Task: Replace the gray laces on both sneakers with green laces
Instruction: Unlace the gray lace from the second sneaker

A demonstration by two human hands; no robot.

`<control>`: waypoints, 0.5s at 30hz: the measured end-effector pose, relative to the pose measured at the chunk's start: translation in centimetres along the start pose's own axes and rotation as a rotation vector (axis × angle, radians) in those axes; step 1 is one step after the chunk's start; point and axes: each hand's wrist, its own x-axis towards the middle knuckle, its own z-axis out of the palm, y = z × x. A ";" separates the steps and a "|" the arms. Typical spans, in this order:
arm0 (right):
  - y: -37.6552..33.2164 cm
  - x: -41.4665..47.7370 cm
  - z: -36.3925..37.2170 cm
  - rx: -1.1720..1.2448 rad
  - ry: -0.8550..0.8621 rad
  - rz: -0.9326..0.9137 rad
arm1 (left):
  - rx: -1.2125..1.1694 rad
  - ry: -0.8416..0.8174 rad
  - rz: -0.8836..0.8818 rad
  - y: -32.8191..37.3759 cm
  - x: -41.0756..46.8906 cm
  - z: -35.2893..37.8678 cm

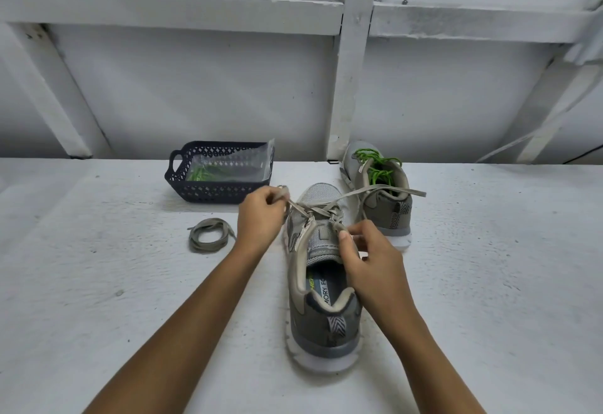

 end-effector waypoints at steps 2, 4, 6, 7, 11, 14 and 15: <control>0.0 0.1 0.0 -0.014 -0.008 0.000 | -0.039 0.095 -0.031 0.2 0.6 -0.9; -0.4 0.1 -0.3 -0.018 -0.026 0.002 | -0.047 0.153 -0.022 0.4 1.1 -1.8; -0.9 0.6 -0.9 -0.028 -0.050 -0.006 | 0.034 0.056 -0.021 0.4 1.3 -2.4; -1.1 1.0 -1.2 -0.074 -0.045 -0.035 | 0.113 -0.049 -0.030 0.5 1.1 -2.6; -1.4 4.7 -1.8 -0.447 0.063 -0.357 | 0.588 -0.469 -0.009 1.2 -0.4 -3.8; -1.2 7.3 -1.4 -0.907 -0.064 -0.493 | 0.869 -0.500 0.030 2.1 -1.7 -4.4; -1.4 7.7 -1.3 -1.033 -0.123 -0.473 | 0.874 -0.448 0.056 2.1 -2.0 -4.5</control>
